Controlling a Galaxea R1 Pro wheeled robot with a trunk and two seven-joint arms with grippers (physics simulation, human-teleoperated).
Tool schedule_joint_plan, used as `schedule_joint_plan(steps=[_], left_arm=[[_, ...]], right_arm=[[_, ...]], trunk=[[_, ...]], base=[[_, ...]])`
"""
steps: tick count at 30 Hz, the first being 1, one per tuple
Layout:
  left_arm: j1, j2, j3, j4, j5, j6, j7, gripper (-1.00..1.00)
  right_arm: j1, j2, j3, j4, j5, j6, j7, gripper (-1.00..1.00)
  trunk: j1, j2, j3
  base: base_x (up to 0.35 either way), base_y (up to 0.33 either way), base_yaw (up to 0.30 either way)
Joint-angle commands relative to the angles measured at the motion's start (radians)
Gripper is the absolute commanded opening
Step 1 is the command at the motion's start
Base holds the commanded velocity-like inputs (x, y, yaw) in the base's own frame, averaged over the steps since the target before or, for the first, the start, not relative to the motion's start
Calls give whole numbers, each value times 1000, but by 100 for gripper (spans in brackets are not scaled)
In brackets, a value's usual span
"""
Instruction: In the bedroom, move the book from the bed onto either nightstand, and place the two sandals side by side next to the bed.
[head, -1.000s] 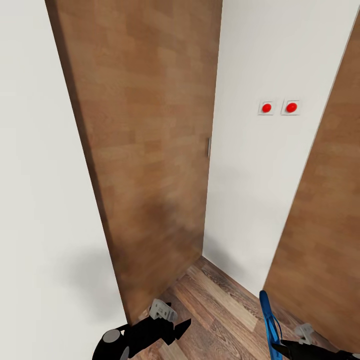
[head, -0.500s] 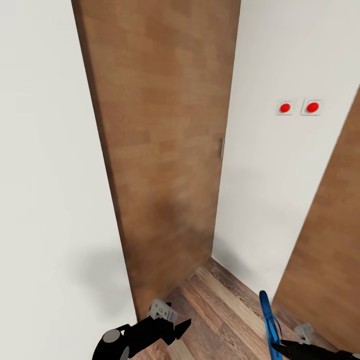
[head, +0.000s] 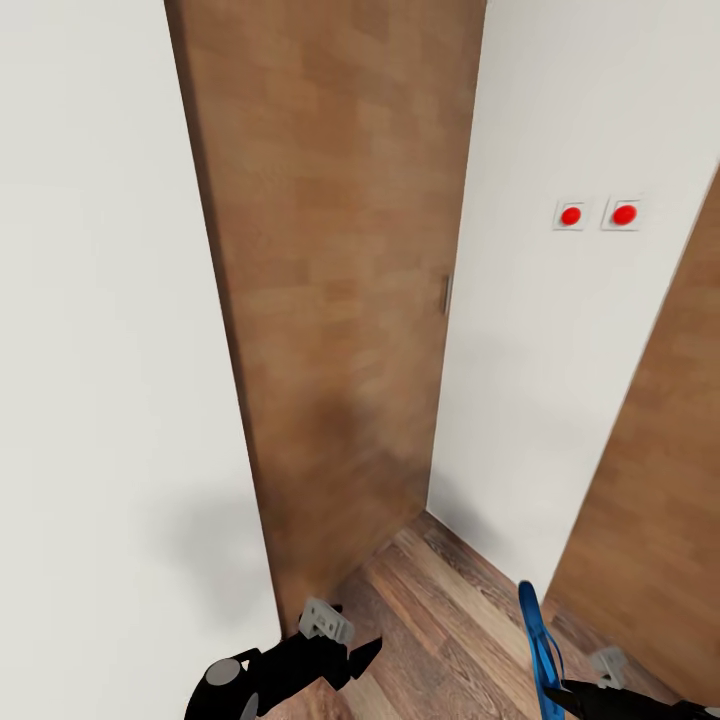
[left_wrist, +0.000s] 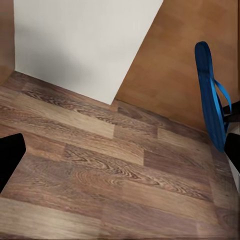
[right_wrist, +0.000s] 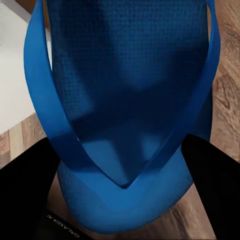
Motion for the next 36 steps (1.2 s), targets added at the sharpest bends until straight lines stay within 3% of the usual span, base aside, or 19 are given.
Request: schedule_joint_plan(steps=[1,11,16,17,19,23,26,30,36], left_arm=[[0,0,1,-1,6,9,-2,100],[0,0,1,3,6,9,-1,100],[0,2,7,144,4,-19,4,100],[0,5,17,277,3,-93,5,100],[0,9,25,431,2,-219,7,100],[0,26,31,624,2,-391,52,100],[0,38,32,701,4,-437,97,100],[0,41,33,782,5,-498,113,100],[0,41,33,812,5,-537,128,100]], right_arm=[[-1,-1,8,1,-7,-5,1,-100],[-1,-1,8,1,-7,-5,1,-100],[-1,-1,8,1,-7,-6,1,-100],[-1,-1,8,1,-6,-6,1,-100],[-1,-1,8,1,-6,-6,0,-100],[-1,-1,8,29,-7,-7,-1,-100],[-1,0,8,111,-8,-12,-1,-100],[-1,1,8,182,-8,-59,-1,-100],[-1,1,7,199,-9,-75,-2,-100]], trunk=[[-1,-1,-1],[-1,-1,-1],[-1,-1,-1],[-1,-1,-1],[-1,-1,-1],[-1,-1,-1],[-1,-1,-1],[-1,-1,-1],[-1,-1,-1]], base=[[-322,0,0],[-116,0,43],[-1,0,133],[0,0,106],[0,0,96],[0,0,88],[0,0,91],[0,0,109],[0,0,146]])
